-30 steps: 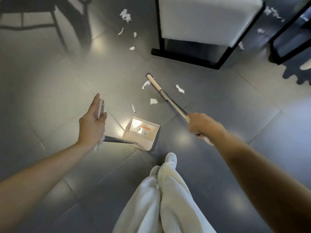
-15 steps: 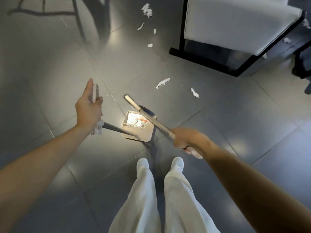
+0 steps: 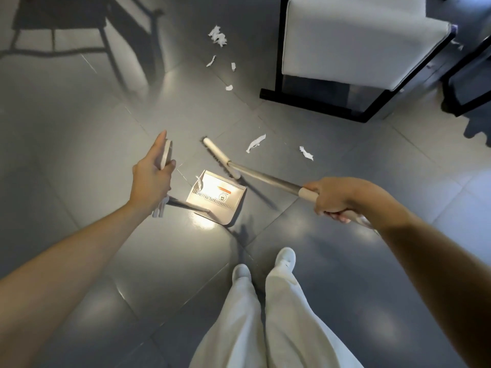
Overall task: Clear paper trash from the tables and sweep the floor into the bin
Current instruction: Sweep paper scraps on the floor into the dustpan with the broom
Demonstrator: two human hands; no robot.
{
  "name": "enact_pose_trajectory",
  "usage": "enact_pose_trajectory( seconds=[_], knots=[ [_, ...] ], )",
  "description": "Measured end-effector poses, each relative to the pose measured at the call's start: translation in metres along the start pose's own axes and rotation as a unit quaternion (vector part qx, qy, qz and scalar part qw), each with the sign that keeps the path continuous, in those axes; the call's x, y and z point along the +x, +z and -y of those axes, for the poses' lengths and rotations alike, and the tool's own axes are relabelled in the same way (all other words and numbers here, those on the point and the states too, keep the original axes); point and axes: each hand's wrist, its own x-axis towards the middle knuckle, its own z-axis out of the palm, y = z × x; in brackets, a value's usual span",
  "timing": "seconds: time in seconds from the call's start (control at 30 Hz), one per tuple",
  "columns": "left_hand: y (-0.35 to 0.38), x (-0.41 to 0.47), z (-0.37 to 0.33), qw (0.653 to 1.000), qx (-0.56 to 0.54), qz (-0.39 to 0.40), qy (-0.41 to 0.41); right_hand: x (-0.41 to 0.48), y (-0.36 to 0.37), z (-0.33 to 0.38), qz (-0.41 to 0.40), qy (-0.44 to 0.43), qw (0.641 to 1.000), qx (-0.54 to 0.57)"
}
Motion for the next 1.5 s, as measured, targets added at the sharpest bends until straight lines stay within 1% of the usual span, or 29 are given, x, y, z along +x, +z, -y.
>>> enact_pose_trajectory(
  seconds=[0.17, 0.27, 0.37, 0.43, 0.53, 0.63, 0.77, 0.83, 0.93, 1.0, 1.13, 1.27, 1.43, 1.5],
  knots=[
    [0.015, 0.036, -0.022, 1.000, 0.010, 0.010, 0.023, 0.022, -0.028, 0.005, -0.060, 0.024, 0.998, 0.000],
    [0.034, 0.060, -0.036, 0.999, 0.017, 0.028, 0.037, 0.041, -0.052, 0.012, -0.078, 0.036, 0.996, -0.022],
    [0.058, 0.088, -0.047, 0.998, 0.034, 0.032, 0.042, 0.073, -0.079, 0.014, -0.083, 0.066, 0.993, -0.047],
    [0.075, 0.107, -0.054, 0.997, 0.040, 0.043, 0.040, 0.096, -0.094, 0.010, -0.093, 0.082, 0.992, -0.039],
    [0.099, 0.133, -0.069, 0.997, 0.055, 0.057, 0.025, 0.117, -0.108, -0.004, -0.092, 0.068, 0.993, -0.017],
    [0.116, 0.158, -0.083, 0.996, 0.063, 0.052, 0.023, 0.126, -0.117, -0.013, -0.050, 0.045, 0.998, 0.009],
    [0.130, 0.178, -0.092, 0.998, 0.030, 0.048, 0.005, 0.112, -0.132, -0.018, 0.009, 0.023, 0.999, 0.030],
    [0.131, 0.183, -0.096, 0.998, 0.027, 0.057, 0.003, 0.099, -0.143, -0.026, 0.043, 0.017, 0.997, 0.065],
    [0.131, 0.188, -0.099, 0.996, 0.042, 0.072, 0.020, 0.086, -0.153, -0.045, 0.046, 0.024, 0.988, 0.144],
    [0.132, 0.193, -0.100, 0.995, 0.041, 0.088, 0.036, 0.076, -0.151, -0.053, 0.030, 0.025, 0.986, 0.160],
    [0.139, 0.209, -0.110, 0.986, 0.039, 0.148, 0.060, 0.067, -0.136, -0.057, -0.050, 0.042, 0.991, 0.120],
    [0.149, 0.227, -0.123, 0.969, 0.062, 0.222, 0.091, 0.061, -0.127, -0.058, -0.116, 0.095, 0.982, 0.117],
    [0.163, 0.249, -0.137, 0.941, 0.109, 0.288, 0.143, 0.065, -0.114, -0.063, -0.141, 0.178, 0.961, 0.158],
    [0.170, 0.254, -0.141, 0.932, 0.120, 0.302, 0.161, 0.071, -0.111, -0.063, -0.153, 0.205, 0.951, 0.175]
  ],
)
